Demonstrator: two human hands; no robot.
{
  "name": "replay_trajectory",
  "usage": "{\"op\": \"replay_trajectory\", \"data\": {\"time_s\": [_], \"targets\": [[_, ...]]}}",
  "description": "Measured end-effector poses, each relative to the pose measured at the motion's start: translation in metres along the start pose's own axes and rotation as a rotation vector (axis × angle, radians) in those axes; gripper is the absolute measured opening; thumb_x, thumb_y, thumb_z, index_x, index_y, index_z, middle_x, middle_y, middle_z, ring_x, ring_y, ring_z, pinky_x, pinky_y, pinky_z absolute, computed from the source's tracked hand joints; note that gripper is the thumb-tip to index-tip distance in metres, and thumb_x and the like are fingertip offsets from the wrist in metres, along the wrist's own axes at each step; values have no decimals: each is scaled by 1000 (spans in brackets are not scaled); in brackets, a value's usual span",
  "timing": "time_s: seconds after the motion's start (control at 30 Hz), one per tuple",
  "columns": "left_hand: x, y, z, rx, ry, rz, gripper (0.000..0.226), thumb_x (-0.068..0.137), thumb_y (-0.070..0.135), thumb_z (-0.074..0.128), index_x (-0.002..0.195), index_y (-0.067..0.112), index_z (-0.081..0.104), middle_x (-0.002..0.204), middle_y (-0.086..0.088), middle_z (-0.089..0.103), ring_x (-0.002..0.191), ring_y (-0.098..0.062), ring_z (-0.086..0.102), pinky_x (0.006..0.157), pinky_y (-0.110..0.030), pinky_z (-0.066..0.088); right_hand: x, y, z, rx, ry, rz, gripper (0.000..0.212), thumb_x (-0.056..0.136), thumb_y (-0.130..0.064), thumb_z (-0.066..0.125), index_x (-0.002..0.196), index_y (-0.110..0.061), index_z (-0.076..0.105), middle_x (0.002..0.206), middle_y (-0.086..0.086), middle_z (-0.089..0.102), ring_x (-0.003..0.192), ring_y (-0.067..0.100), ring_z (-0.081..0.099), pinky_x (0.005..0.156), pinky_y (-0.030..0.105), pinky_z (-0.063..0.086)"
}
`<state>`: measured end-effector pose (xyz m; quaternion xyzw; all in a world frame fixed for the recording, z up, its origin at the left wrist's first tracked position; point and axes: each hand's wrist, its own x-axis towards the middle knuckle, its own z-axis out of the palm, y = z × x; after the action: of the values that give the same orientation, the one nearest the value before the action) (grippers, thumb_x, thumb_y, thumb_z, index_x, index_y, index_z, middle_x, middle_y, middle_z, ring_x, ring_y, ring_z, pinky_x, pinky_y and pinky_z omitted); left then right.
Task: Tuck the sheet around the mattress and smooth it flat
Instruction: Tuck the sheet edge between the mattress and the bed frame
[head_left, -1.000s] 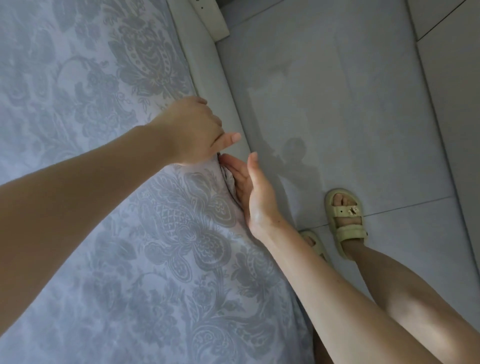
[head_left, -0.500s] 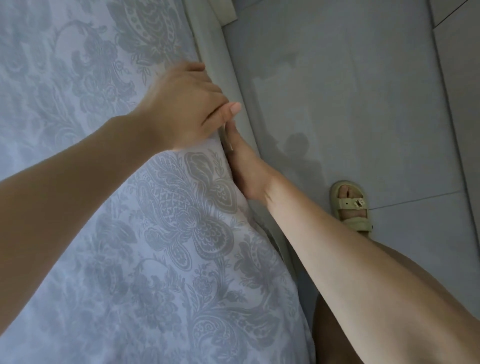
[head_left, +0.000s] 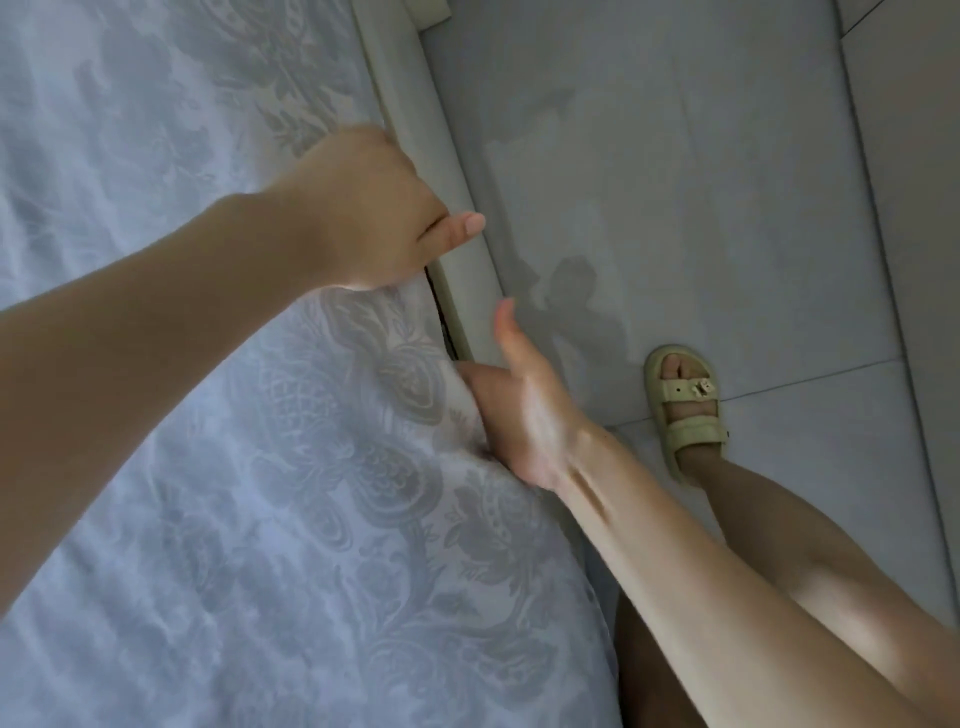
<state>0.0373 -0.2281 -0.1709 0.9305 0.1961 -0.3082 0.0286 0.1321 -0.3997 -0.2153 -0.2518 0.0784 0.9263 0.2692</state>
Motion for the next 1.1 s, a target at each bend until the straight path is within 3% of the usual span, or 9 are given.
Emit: {"op": "replay_trajectory", "data": {"time_s": [0.17,0.27,0.37,0.47,0.53,0.77,0.83,1.0,1.1], "targets": [[18,7,8,-1,-81,9,76,94,49,1,72,11,63,58,-3,50,72,-28,54,82,-35,38,43,3,-6,-14,192,0,70,88,-73,18,117,-24,59,118,5,64,105,19,61,93,34,47],[16,3,4,-170,-63,-43,77,96,54,6,82,9,66,76,-10,63,82,-29,57,80,-40,45,38,3,-12,-102,179,19,74,85,-75,19,127,-26,55,120,4,65,112,19,61,99,35,46],[7,11,0,-153,-162,47,76,88,57,1,75,14,62,80,-6,64,86,-25,57,84,-42,46,21,9,-20,-174,169,83,79,87,-73,8,120,-21,57,104,1,72,92,8,67,80,21,52],[-1,35,5,-13,-244,226,77,87,53,-4,81,18,65,86,1,67,90,-21,56,91,-40,44,-5,21,-33,-114,136,179,91,83,-77,2,142,-19,38,141,2,48,128,18,47,97,29,40],[-2,50,10,67,-288,258,73,95,48,1,92,17,67,91,2,67,94,-21,56,92,-37,41,-17,30,-35,-43,159,196,92,82,-77,1,145,-18,34,145,1,42,135,20,38,102,34,32],[15,85,1,41,-464,43,43,103,38,14,69,24,36,67,-2,40,84,-25,51,86,-35,43,-63,81,-53,-40,599,-161,70,95,-58,15,127,-10,55,125,11,62,108,17,61,93,28,47],[12,95,1,8,-453,38,39,103,36,17,67,30,31,67,-2,44,81,-24,52,80,-35,43,-76,100,-50,4,581,-232,65,96,-54,19,127,-9,54,120,7,64,109,14,61,95,27,46],[-27,159,25,-6,-295,239,63,100,43,9,95,13,63,90,-4,66,90,-25,59,73,-34,36,-62,116,-51,27,494,-170,64,97,-55,15,130,-13,52,131,2,58,118,10,55,100,27,42],[-33,166,26,70,-349,204,51,102,37,14,105,16,60,77,-2,58,75,-22,54,67,-32,35,-46,113,-49,-84,417,-112,68,95,-60,15,131,-15,52,129,3,60,121,15,55,106,33,39]]}}
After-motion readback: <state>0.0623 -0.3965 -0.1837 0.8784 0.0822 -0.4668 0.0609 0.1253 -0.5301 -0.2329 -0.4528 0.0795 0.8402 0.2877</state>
